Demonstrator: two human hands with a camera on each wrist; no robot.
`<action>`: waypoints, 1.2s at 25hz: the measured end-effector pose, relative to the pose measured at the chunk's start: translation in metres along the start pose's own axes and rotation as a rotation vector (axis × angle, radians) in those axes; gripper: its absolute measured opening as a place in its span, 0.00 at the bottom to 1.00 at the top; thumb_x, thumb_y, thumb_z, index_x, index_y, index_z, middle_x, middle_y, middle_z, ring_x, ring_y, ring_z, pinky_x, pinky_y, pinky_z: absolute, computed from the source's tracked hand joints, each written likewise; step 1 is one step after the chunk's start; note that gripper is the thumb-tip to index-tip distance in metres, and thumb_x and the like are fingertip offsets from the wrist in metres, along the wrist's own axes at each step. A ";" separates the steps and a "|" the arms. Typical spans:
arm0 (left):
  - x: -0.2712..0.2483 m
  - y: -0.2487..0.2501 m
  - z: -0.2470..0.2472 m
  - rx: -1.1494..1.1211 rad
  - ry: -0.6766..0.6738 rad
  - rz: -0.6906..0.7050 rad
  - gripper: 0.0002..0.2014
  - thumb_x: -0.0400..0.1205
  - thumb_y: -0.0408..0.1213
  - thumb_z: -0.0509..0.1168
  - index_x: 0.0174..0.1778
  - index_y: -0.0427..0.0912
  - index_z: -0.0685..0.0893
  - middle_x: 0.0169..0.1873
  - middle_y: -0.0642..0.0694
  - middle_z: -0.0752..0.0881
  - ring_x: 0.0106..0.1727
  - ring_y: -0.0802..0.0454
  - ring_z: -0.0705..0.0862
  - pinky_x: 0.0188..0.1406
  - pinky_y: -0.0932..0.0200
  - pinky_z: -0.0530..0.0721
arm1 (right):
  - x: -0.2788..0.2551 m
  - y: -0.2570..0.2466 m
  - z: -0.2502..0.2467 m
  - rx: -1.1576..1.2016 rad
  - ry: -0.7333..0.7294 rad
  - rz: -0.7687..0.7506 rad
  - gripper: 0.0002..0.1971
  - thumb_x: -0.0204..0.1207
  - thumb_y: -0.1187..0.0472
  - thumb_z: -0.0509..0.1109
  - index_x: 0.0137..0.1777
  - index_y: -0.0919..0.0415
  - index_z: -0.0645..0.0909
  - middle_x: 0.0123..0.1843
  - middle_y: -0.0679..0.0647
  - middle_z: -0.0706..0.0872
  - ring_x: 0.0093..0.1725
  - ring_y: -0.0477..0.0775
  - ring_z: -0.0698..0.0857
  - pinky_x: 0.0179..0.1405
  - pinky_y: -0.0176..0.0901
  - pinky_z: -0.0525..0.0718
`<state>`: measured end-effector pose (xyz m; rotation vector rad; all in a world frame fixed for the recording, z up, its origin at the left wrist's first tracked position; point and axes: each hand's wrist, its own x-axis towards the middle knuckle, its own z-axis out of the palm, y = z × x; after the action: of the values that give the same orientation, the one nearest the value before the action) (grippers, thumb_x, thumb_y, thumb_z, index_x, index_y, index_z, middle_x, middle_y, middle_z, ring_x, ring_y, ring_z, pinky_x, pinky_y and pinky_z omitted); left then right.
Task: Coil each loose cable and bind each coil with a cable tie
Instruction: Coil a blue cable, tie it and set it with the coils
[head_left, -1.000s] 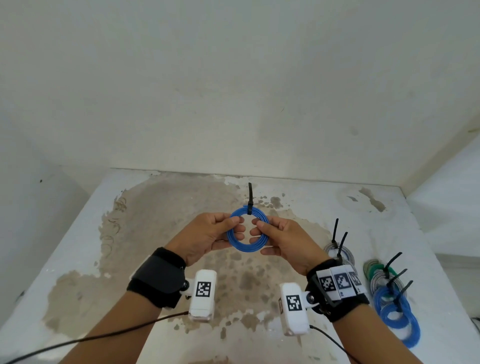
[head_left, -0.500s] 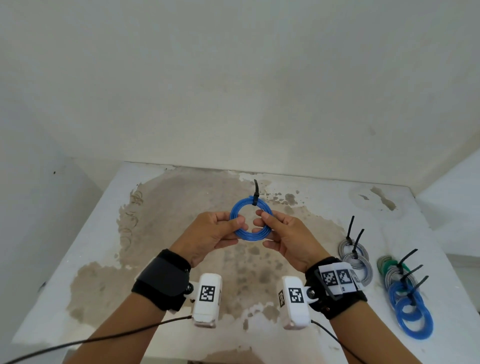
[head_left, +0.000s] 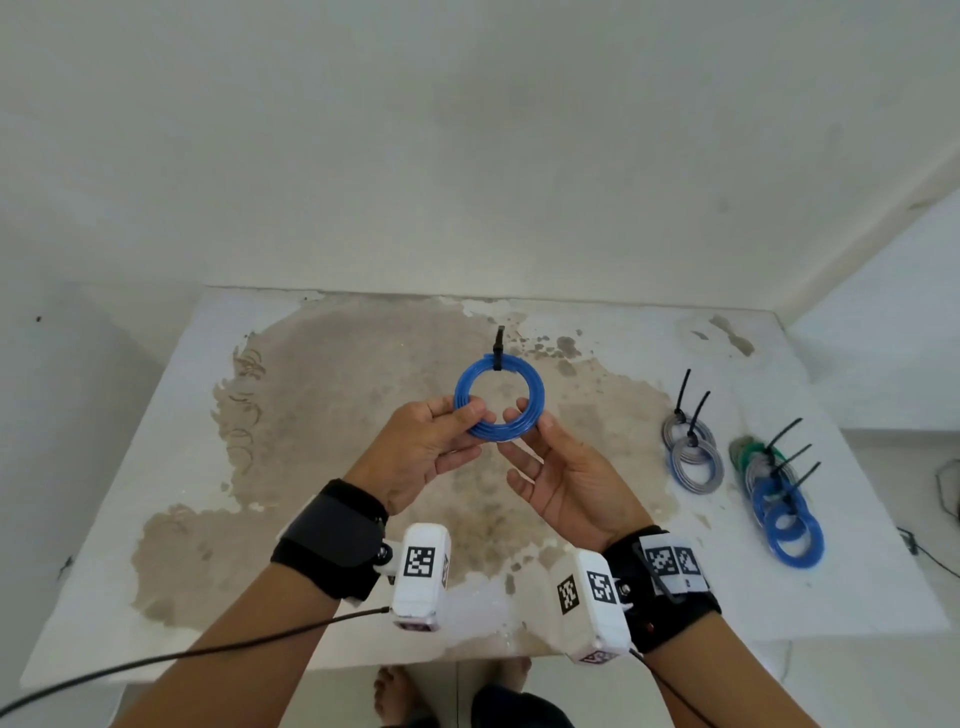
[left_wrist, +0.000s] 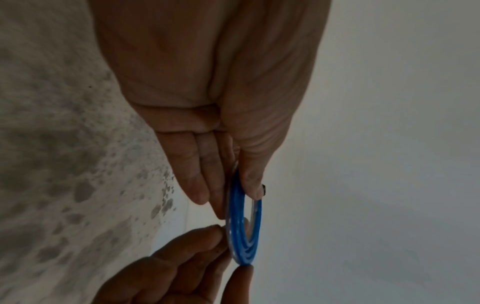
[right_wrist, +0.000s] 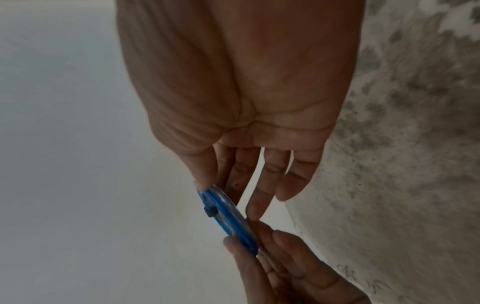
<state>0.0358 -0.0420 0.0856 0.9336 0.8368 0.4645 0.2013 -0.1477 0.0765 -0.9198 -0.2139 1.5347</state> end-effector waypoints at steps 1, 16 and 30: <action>-0.001 -0.003 0.005 0.015 -0.016 -0.016 0.17 0.81 0.46 0.71 0.60 0.38 0.86 0.55 0.43 0.92 0.56 0.50 0.92 0.49 0.60 0.89 | -0.005 0.001 -0.004 -0.005 0.018 -0.018 0.16 0.83 0.55 0.66 0.67 0.55 0.84 0.62 0.50 0.90 0.54 0.50 0.90 0.45 0.41 0.88; -0.097 -0.179 -0.005 0.469 0.363 -0.656 0.18 0.90 0.49 0.59 0.57 0.39 0.87 0.53 0.37 0.89 0.55 0.39 0.89 0.60 0.45 0.81 | -0.059 -0.028 -0.182 -0.819 0.405 -0.172 0.11 0.86 0.55 0.68 0.64 0.55 0.85 0.50 0.47 0.90 0.40 0.44 0.85 0.42 0.33 0.80; -0.160 -0.318 -0.020 0.193 0.833 -0.755 0.08 0.88 0.25 0.61 0.50 0.20 0.79 0.47 0.33 0.80 0.42 0.36 0.78 0.38 0.46 0.78 | -0.048 -0.057 -0.322 -1.605 0.617 -0.183 0.15 0.86 0.54 0.65 0.69 0.54 0.83 0.65 0.55 0.85 0.62 0.59 0.85 0.62 0.57 0.84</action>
<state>-0.0761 -0.3093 -0.1227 0.5037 1.9218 0.0856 0.4492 -0.2988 -0.0813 -2.4383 -1.1063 0.5846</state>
